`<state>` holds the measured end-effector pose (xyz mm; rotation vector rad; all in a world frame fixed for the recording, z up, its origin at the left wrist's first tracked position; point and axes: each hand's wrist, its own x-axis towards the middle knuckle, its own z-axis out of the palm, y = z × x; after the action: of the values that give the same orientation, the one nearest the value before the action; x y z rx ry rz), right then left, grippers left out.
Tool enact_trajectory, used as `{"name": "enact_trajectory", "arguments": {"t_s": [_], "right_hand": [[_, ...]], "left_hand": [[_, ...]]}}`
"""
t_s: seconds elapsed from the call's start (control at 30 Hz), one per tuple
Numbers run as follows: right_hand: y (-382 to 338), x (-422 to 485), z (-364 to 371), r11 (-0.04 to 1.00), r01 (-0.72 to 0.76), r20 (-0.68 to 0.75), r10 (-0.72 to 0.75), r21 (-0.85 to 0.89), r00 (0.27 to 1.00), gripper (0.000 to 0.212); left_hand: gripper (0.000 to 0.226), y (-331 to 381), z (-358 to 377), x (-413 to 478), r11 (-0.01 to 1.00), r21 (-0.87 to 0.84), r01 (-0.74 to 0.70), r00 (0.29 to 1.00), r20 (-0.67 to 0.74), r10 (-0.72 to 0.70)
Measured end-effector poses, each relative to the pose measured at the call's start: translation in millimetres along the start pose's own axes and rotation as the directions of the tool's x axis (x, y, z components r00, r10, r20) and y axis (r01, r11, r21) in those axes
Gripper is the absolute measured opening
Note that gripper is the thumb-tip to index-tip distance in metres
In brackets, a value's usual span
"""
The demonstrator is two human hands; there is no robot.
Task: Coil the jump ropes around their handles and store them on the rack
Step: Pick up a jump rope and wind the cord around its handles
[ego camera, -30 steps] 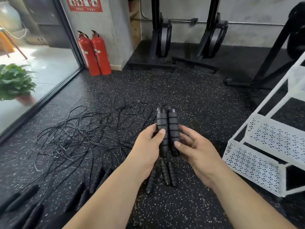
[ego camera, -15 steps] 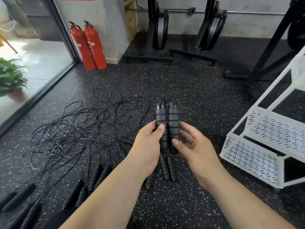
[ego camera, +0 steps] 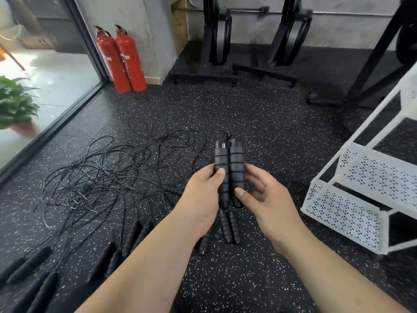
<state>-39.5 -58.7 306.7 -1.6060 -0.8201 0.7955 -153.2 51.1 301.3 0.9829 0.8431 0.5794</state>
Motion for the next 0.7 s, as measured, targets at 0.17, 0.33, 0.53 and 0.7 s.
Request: {"name": "enact_trajectory", "arguments": {"t_s": [0.17,0.33,0.53,0.7], "right_hand": [[2,0,0,0.999,0.012,-0.012,-0.013,-0.043,1.000,0.060],[9,-1,2,0.982,0.033,-0.048,-0.043,-0.185,0.998,0.056],[12,-13,13,0.945,0.099,-0.072,-0.127,-0.313,0.989,0.056],[10,-16,16,0.946,0.114,-0.062,-0.139,-0.304,0.988,0.049]], "left_hand": [[0.032,-3,3,1,1.000,-0.008,-0.018,0.998,-0.053,0.017],[0.035,-3,7,-1,0.941,0.328,-0.085,0.988,-0.093,0.122],[0.027,-4,17,-14,0.848,0.508,-0.153,0.981,-0.025,0.192],[0.040,-6,11,-17,0.725,0.666,-0.173,0.969,-0.016,0.246]]}}
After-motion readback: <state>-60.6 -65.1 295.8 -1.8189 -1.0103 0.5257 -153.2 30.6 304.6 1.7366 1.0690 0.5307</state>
